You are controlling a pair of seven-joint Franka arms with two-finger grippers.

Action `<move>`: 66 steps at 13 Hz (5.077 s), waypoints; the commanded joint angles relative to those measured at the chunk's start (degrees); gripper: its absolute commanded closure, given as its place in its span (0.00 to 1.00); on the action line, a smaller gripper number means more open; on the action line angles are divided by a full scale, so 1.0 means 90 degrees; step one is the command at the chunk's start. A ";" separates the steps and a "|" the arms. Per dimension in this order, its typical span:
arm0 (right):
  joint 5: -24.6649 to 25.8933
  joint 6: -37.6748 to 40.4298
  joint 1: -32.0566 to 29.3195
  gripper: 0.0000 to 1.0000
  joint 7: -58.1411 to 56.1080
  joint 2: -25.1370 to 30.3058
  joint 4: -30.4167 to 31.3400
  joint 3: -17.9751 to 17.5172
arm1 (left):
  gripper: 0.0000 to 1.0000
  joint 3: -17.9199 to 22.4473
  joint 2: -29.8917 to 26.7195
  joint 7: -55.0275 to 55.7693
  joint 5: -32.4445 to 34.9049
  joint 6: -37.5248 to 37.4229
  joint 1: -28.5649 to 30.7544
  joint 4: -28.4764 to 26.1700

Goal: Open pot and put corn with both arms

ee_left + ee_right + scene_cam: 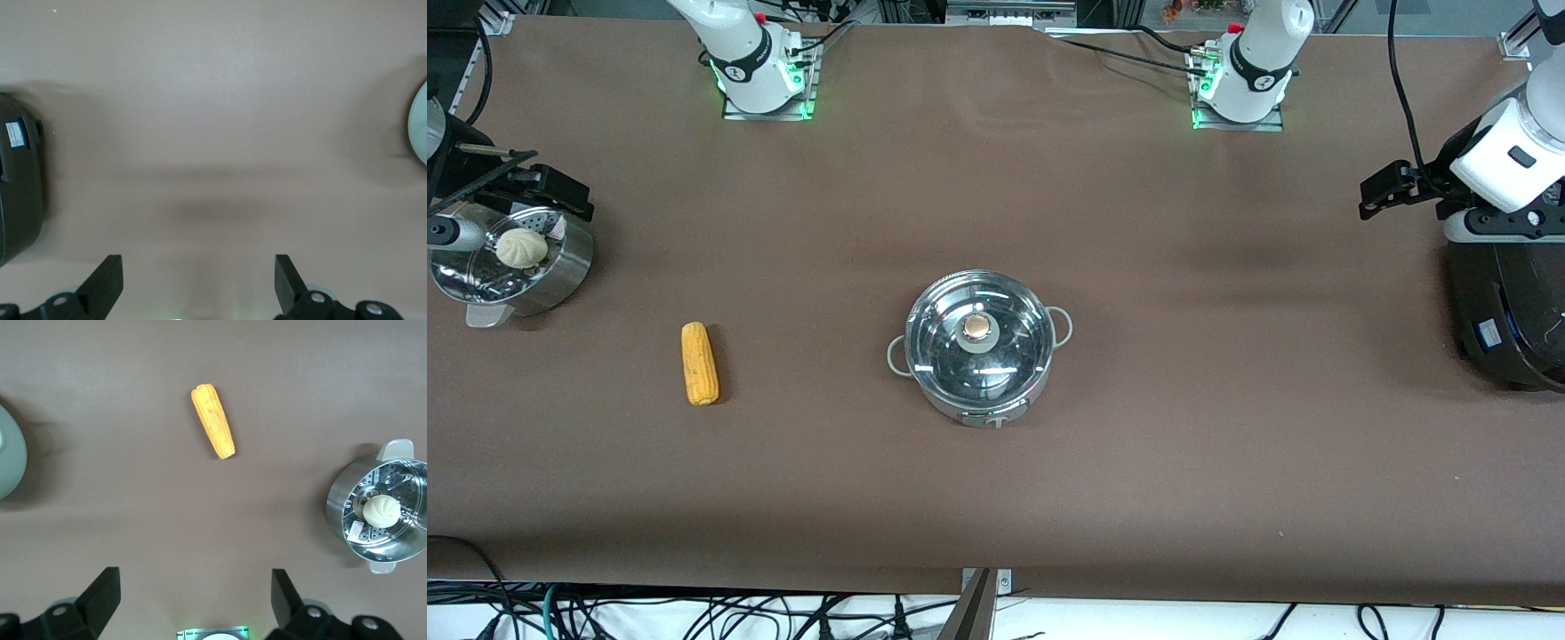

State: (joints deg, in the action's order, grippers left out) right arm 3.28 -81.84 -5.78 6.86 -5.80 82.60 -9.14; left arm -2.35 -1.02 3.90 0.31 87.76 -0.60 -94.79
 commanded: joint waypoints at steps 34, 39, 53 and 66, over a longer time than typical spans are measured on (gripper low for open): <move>-0.0023 -0.1829 -0.0109 0.00 -0.1269 -0.2048 0.0274 0.0039 | 0.00 -0.1309 0.1682 -0.0111 -0.0846 0.0686 -0.0449 0.1319; 0.0094 -0.5197 -0.0236 0.00 -0.2790 -0.2393 0.2458 0.0069 | 0.00 -0.1263 0.3080 0.0336 -0.0767 0.3268 -0.1911 0.1919; 0.0007 -0.6922 -0.0715 1.00 -0.3400 -0.3370 0.2746 -0.0135 | 0.00 -0.0452 0.5016 0.2789 0.1362 0.4760 -0.4191 0.2798; 0.0007 -0.2693 -0.0471 1.00 -0.0010 -0.2148 0.0529 -0.1836 | 0.89 -0.0461 0.3769 0.2799 0.1284 0.2861 -0.4084 0.2846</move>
State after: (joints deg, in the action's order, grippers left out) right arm 3.57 -107.40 -10.23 5.22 -22.82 89.99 -25.42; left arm -6.84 40.01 28.61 10.83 121.05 -37.69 -68.77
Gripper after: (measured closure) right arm 0.661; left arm 0.498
